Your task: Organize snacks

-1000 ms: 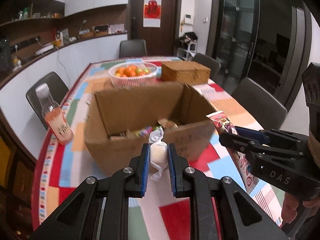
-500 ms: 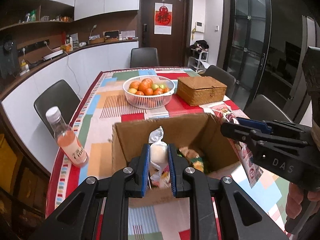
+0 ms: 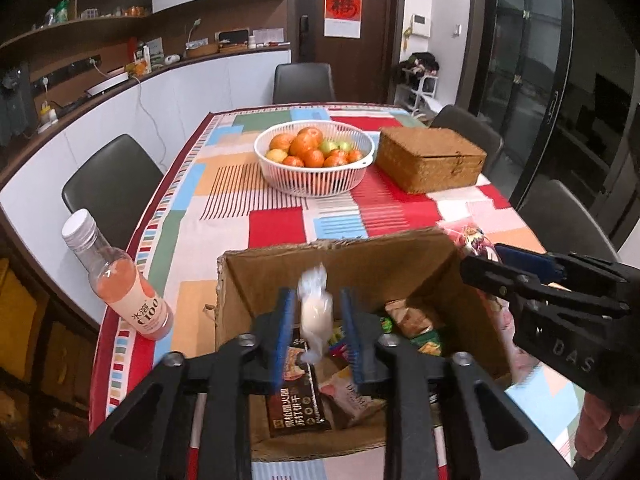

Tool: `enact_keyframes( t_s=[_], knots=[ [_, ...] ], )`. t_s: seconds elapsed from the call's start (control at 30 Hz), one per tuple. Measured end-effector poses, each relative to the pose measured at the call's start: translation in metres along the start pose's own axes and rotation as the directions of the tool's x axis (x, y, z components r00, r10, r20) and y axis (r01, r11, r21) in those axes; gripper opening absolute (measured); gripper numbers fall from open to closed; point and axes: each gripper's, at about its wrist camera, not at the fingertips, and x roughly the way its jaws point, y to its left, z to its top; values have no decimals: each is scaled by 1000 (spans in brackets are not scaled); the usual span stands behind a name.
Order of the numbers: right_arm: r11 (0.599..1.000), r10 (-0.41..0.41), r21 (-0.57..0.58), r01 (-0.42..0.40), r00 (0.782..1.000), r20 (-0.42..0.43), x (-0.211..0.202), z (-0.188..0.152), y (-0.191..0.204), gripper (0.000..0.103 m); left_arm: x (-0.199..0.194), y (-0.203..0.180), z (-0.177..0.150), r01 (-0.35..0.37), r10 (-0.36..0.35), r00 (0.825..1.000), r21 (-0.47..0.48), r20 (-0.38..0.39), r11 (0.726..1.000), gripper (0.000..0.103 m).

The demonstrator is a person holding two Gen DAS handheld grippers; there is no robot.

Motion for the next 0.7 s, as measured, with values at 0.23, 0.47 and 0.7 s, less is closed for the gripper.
enact_keyframes(
  t_s=[0.23,0.47,0.7],
  knots=[
    [999,-49,0,49,999,-16,1,-15,-2,53,-15,0,-16,-46,45,999,25,23,999,52],
    [997,-71,24,71,997,10,-24,-42,-2,69,-55,-4,-45,-104,101,990,33,97,994,76],
    [993,-117,28,115,990,82,-72,-76,4,77,-103,-8,-80,-104,102,982,-1,160,995,91]
  ],
)
